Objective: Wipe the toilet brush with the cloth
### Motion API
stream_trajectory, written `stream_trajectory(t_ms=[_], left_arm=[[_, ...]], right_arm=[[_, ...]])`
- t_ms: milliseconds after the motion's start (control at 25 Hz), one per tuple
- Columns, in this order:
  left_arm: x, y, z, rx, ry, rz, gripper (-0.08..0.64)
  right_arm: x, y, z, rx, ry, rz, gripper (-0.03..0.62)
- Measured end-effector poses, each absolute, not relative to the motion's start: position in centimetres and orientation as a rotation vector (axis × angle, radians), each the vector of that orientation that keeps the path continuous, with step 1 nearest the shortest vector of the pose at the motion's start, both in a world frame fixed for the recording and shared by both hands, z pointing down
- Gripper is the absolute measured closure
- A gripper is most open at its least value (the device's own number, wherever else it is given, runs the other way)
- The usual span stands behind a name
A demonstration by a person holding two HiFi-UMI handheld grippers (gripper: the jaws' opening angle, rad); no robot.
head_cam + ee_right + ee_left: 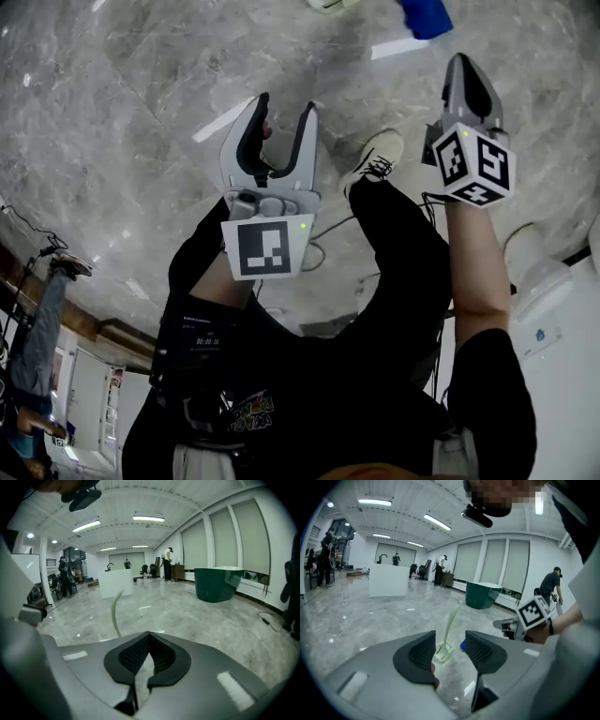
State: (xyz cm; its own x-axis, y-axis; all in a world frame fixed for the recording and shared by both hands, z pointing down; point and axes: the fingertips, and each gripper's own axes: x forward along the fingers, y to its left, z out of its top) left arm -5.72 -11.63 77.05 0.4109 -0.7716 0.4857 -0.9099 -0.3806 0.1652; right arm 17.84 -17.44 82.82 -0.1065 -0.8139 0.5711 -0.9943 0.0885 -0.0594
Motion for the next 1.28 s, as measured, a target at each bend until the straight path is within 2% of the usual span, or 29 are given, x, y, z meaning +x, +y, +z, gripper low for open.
stream_trajectory(t_ms=[200, 480, 680, 1040, 1280], left_arm=[[-6.9, -8.2, 75.2, 2.059, -1.478, 0.542, 0.351], [-6.7, -5.5, 62.3, 2.056, -1.437, 0.599, 0.351], [-6.1, -5.9, 52.7, 2.102, -1.410, 0.613, 0.353], [-3.0, -7.2, 33.9, 2.276, -1.496, 0.462, 0.357], [0.5, -11.9, 29.0, 2.363, -1.567, 0.388, 0.368]], right_arm=[[16.2, -10.8, 76.6, 1.763, -1.931, 0.756, 0.590], [15.9, -6.4, 64.4, 1.701, -1.931, 0.806, 0.591], [16.0, -7.5, 54.7, 1.730, -1.938, 0.802, 0.590], [14.8, -7.6, 36.3, 1.765, -2.117, 0.742, 0.589], [16.1, -12.2, 31.7, 1.786, -2.182, 0.694, 0.589]])
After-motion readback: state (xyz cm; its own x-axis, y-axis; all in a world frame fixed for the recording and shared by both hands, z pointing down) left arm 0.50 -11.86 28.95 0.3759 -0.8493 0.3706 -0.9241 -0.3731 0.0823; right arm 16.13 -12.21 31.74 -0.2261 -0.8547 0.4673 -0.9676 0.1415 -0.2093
